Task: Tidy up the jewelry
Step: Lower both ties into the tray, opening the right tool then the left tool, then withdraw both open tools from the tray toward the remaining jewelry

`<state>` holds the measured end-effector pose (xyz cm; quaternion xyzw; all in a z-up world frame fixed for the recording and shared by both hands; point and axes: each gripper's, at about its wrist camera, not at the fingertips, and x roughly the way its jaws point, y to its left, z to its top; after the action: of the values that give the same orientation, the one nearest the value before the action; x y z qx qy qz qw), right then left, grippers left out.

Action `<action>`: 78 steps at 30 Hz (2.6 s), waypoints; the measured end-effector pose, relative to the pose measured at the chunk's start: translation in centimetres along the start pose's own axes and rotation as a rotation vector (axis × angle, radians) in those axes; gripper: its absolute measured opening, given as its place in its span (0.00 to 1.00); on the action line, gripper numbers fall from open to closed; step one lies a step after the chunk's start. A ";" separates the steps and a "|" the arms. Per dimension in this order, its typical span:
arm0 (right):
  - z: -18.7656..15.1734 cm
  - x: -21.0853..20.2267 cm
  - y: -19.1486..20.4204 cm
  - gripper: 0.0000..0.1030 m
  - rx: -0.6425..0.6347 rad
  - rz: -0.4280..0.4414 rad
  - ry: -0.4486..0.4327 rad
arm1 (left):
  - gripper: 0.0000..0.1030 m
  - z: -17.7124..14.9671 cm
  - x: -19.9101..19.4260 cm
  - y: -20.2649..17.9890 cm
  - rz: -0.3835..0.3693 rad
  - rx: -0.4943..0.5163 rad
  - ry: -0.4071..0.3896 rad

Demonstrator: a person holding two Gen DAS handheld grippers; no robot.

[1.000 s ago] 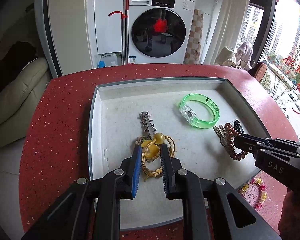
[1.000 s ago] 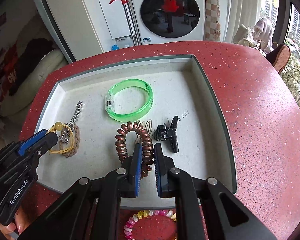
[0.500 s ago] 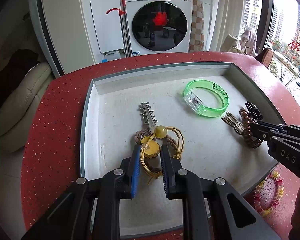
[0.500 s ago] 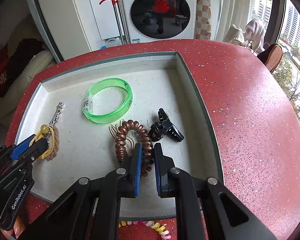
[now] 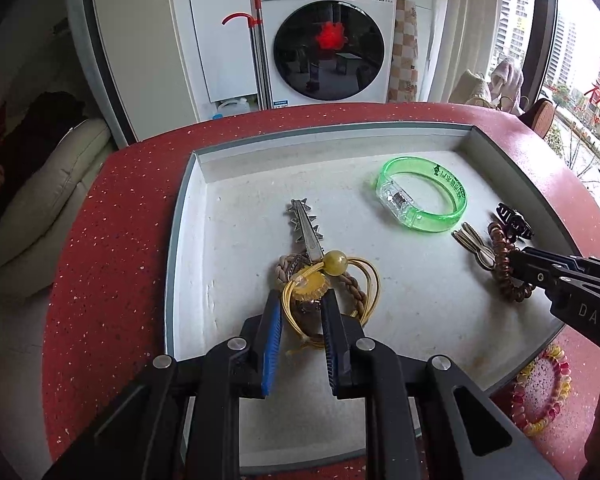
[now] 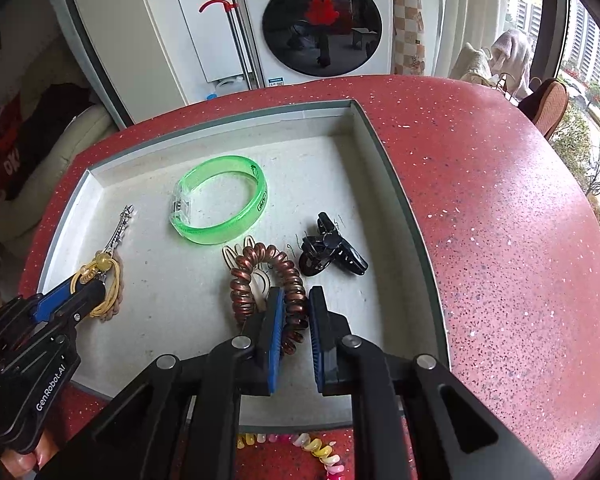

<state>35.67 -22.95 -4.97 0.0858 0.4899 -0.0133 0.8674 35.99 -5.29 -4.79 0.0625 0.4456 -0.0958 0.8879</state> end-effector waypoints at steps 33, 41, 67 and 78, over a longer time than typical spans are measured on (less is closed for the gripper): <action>-1.0 -4.5 -1.5 0.53 0.093 0.100 -0.089 | 1.00 1.0 -4.8 0.1 0.055 -0.016 -0.139; -1.4 -5.3 -1.1 0.70 0.096 0.130 -0.091 | 1.00 0.5 -5.9 1.4 0.063 -0.047 -0.126; -7.2 -11.7 0.2 1.00 0.087 0.191 -0.216 | 1.00 -7.8 -11.7 1.7 -0.069 -0.058 -0.079; -9.8 -13.1 -1.2 1.00 0.064 0.130 -0.150 | 1.00 -11.3 -12.8 0.6 -0.156 -0.068 -0.027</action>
<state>20.49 -23.36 1.07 0.1438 0.4161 0.0213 0.8976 19.84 -1.02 -1.20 -0.0039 0.4399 -0.1502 0.8854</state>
